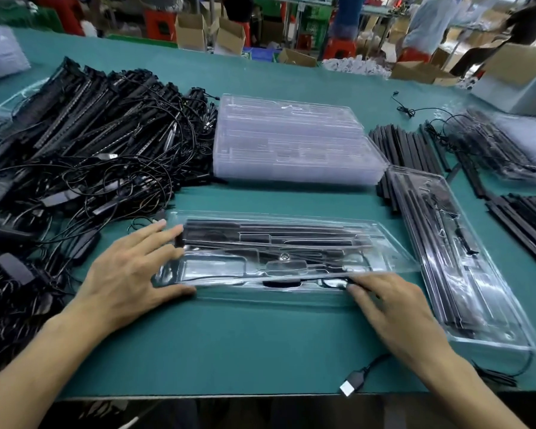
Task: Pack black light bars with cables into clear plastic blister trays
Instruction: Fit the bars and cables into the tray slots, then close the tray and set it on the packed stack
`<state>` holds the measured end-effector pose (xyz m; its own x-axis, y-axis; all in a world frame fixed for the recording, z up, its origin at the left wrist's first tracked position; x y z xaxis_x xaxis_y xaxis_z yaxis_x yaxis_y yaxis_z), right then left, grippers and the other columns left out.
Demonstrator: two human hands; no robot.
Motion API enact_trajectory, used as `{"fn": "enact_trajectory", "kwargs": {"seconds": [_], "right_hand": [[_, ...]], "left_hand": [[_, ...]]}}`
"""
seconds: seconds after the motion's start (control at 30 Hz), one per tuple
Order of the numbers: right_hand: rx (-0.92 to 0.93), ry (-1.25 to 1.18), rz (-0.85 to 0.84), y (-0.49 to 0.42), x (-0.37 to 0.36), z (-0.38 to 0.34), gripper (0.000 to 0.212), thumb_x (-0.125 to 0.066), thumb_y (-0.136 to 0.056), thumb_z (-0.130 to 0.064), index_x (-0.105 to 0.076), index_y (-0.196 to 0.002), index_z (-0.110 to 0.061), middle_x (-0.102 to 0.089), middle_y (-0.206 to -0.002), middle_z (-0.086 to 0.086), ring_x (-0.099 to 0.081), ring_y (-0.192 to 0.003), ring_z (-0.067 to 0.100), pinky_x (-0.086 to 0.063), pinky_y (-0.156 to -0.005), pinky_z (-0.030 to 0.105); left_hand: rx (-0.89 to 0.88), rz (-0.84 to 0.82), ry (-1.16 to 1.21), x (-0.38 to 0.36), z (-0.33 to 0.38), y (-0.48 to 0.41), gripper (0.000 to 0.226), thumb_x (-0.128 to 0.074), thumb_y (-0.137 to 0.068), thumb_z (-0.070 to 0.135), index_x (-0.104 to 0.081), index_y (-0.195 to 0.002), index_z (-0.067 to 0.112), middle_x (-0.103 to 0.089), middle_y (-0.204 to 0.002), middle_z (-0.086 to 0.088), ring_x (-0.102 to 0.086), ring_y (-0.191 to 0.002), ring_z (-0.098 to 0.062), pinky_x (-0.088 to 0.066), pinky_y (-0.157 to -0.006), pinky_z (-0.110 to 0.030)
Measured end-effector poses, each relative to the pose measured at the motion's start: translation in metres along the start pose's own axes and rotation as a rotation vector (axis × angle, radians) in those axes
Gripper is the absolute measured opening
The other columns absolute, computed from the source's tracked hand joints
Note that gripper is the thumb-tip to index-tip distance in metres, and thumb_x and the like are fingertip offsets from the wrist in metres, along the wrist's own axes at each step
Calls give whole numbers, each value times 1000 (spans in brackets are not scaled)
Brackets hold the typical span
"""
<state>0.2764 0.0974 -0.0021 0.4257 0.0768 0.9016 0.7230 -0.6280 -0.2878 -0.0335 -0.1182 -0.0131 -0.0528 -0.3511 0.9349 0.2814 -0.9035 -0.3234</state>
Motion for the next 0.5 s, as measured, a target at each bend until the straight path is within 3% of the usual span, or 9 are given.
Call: {"fn": "enact_trajectory", "kwargs": {"seconds": [0.17,0.23,0.3,0.37,0.43,0.5], "right_hand": [[70,27,224,18,24,15,19,-80,-79,-13,-73,-97,-15,-63,-89,-2,-60,-81,12,-47,-80,17],[16,111,164,8,26,20,38,-82,-76,-22,-70,-111,-17,-60,-99,3,-58,-91,21,-49,-83,31],[-11,191,17,0,24,21,48,-83,-74,-29,-69,-119,-20,-62,-114,5,-59,-105,27,-49,-90,42],[-31,197,-72,-3,22,21,45,-77,-79,-35,-69,-121,-22,-66,-116,-1,-61,-110,23,-47,-93,36],[-66,175,-97,2,20,22,44,-70,-85,-37,-66,-126,-23,-67,-119,-6,-57,-122,19,-45,-99,32],[-105,138,-121,10,13,22,47,-64,-91,-36,-57,-136,-26,-60,-133,-8,-43,-137,14,-31,-110,25]], "left_hand": [[-8,-30,-5,-5,1,-5,67,-46,-75,77,-67,-97,18,-59,-137,0,-51,-132,-20,-36,-109,-33],[10,-48,6,-4,1,-6,68,-48,-73,77,-64,-108,20,-60,-137,0,-51,-131,-20,-37,-110,-36],[12,-113,-20,-2,3,-7,75,-47,-75,76,-57,-131,27,-61,-136,-2,-52,-131,-24,-39,-110,-42],[10,-173,-100,-3,9,-8,75,-35,-81,80,-51,-141,37,-60,-134,-9,-52,-130,-31,-41,-107,-49],[51,-217,-157,-6,14,-7,76,-21,-83,83,-53,-138,42,-58,-134,-13,-51,-130,-34,-38,-108,-50],[111,-242,-180,-7,18,-5,77,-25,-79,85,-56,-135,43,-57,-136,-12,-47,-134,-33,-30,-113,-49]]}}
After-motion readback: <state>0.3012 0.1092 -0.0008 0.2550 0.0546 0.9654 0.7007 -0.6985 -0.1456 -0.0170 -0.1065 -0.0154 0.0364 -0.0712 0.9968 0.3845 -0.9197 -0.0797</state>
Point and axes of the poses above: each hand's wrist, its own y-axis away from the middle knuckle, its own x-axis out of the back of the hand, z = x × y, the point moved 4 cm from there along -y, towards the middle knuckle
